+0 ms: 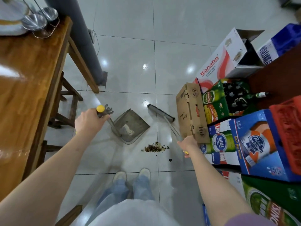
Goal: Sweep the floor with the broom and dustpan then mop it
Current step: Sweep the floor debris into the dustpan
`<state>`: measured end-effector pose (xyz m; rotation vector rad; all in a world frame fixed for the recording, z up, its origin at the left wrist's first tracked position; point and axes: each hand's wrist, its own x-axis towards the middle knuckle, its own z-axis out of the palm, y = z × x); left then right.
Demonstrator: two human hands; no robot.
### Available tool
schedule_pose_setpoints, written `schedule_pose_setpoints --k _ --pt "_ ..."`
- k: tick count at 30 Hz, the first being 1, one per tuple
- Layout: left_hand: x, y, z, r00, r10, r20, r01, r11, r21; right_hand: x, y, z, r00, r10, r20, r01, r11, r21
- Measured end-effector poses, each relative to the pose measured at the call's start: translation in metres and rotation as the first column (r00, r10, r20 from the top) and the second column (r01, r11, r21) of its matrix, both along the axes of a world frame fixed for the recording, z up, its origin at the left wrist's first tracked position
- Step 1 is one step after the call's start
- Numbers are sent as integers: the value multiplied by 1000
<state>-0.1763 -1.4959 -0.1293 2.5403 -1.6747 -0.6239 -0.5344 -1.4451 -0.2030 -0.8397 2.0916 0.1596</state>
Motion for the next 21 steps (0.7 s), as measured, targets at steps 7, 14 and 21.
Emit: schedule_pose_setpoints --k 7,14,21 --pt "24 32 2 1000 -29 0 29 1000 4 14 65 -1 1000 -19 -6 19 999 31" --pt "31 81 3 999 -29 -16 28 999 -14 16 127 13 999 -13 -34 14 999 28" --pt "30 117 4 999 -42 2 42 999 -22 7 189 14 996 70 -64 -66 996 55"
